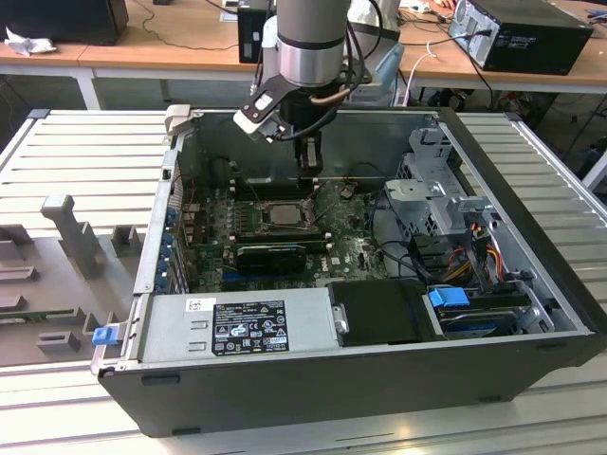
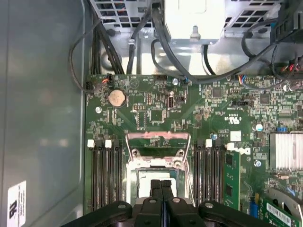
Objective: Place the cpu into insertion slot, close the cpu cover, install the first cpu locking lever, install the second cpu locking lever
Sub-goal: 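Close the cpu cover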
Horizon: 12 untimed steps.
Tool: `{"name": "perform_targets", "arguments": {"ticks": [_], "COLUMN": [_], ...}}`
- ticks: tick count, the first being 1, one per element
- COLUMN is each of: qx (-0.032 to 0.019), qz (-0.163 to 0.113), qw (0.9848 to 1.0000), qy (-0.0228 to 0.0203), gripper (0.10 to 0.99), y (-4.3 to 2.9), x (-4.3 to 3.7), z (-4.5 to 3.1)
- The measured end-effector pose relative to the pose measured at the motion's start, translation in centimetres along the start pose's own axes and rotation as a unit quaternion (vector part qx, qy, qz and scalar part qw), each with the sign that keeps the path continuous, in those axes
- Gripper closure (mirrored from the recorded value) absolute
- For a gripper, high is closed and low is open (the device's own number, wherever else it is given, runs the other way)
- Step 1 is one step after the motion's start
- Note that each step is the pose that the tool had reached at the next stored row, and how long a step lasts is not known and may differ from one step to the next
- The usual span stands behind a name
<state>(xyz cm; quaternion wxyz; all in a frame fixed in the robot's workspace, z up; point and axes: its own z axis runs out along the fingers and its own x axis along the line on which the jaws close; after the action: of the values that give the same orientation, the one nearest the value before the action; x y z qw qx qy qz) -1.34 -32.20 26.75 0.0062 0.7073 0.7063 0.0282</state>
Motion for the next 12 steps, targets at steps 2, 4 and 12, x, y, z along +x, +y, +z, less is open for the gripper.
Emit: {"name": "perform_targets", "arguments": {"ticks": [2, 4, 12], "qx": [0.0001, 0.0003, 0.0004], "qz": [0.0, 0.0, 0.0], "qw": [1.0, 1.0, 1.0], "qy": [0.0, -0.0001, 0.0001], "gripper": [0.98, 0.98, 0.98], "y": [0.6, 1.72, 6.47], "x": [0.0, 0.0, 0.01], "z": [0.03, 0.01, 0.25]}}
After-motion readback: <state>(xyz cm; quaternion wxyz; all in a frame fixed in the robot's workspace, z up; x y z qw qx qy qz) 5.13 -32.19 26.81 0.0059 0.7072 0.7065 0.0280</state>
